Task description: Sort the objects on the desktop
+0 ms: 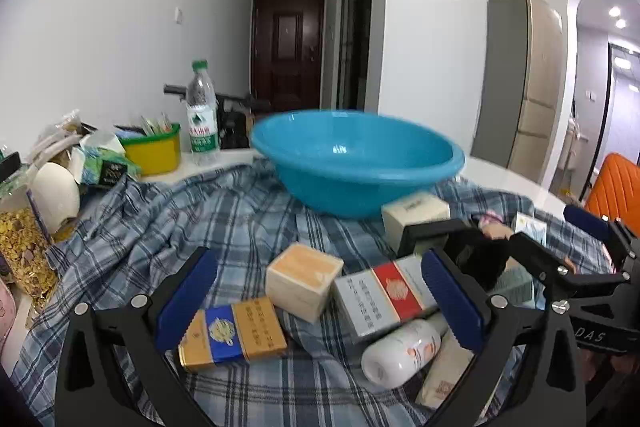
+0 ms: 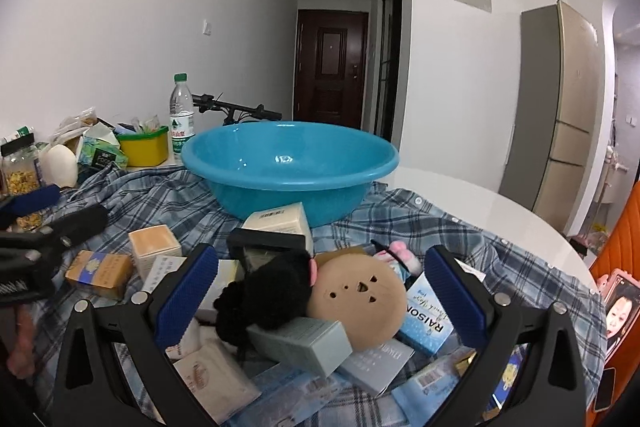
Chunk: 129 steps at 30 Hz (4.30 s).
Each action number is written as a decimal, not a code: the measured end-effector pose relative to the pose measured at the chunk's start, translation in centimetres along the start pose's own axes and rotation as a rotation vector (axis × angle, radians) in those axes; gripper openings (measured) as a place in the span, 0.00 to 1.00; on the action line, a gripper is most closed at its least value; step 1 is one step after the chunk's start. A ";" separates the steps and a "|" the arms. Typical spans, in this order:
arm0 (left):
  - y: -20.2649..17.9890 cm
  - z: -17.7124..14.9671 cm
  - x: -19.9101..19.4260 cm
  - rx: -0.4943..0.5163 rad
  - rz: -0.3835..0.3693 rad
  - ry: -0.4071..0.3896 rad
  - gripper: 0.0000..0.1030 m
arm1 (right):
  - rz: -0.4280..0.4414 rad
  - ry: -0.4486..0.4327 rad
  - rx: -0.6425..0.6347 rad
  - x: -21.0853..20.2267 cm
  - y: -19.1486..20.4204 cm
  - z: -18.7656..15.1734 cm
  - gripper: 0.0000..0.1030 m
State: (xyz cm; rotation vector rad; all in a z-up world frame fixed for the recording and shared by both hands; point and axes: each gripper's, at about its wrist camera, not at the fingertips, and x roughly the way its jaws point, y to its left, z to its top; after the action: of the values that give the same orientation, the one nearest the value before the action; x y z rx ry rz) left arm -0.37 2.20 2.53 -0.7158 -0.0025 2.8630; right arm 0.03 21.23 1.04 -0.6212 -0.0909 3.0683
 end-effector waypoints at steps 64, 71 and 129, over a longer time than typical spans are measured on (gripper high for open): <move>-5.4 -1.6 7.9 0.065 -0.101 0.337 1.00 | 0.180 0.179 0.227 3.0 -4.1 -0.6 0.31; -5.4 -2.2 6.9 0.022 -0.318 0.376 1.00 | 0.182 0.188 0.232 3.2 -4.0 -0.8 0.31; -4.0 -2.3 8.5 0.110 -0.369 0.348 0.70 | 0.173 0.207 0.259 3.8 -4.5 -1.3 0.36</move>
State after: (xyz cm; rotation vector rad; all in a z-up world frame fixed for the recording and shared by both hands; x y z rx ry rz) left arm -5.95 7.55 -3.29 -1.0568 0.0647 2.3435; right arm -3.01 25.91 -1.40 -0.9672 0.3745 3.0736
